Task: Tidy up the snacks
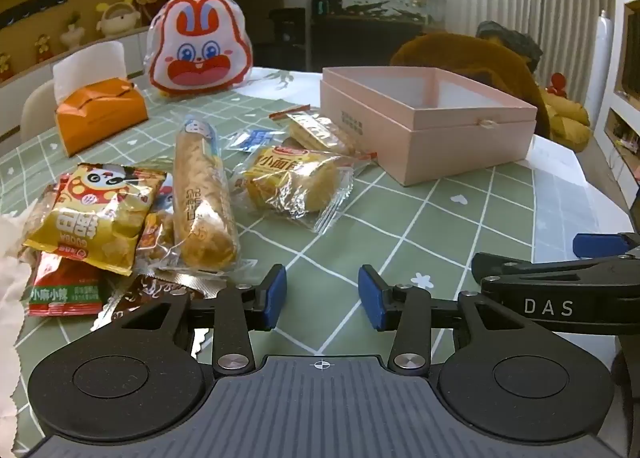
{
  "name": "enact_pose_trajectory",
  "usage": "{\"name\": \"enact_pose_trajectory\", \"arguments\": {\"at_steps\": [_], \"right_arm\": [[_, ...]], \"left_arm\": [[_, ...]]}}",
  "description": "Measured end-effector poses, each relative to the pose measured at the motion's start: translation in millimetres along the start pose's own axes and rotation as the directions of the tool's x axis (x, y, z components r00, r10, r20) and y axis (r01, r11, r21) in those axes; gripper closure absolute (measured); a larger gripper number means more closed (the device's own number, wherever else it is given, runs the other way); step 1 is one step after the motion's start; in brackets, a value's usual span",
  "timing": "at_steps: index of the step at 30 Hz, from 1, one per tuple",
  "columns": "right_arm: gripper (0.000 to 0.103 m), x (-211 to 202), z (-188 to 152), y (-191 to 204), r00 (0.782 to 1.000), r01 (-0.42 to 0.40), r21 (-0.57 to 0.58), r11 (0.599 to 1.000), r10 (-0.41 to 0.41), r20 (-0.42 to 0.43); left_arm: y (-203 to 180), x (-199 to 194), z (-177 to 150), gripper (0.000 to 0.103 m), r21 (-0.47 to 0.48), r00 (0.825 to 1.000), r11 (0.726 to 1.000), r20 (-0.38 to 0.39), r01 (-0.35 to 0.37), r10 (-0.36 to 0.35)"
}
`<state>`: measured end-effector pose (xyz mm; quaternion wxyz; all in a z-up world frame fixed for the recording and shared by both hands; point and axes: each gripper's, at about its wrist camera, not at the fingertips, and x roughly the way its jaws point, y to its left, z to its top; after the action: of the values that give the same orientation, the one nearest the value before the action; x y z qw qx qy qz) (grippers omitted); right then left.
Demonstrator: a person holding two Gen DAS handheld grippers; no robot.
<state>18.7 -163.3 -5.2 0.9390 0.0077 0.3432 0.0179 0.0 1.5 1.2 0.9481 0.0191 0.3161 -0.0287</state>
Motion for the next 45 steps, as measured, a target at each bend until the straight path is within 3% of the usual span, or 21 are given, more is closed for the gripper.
{"name": "enact_pose_trajectory", "arguments": {"at_steps": [45], "right_arm": [[0.0,-0.7,-0.4,-0.5,1.0,-0.003,-0.008,1.0,0.003,0.004]], "left_arm": [[0.0,0.1,0.3,0.056,-0.007,1.0,1.0,-0.003,0.005,-0.005]]}}
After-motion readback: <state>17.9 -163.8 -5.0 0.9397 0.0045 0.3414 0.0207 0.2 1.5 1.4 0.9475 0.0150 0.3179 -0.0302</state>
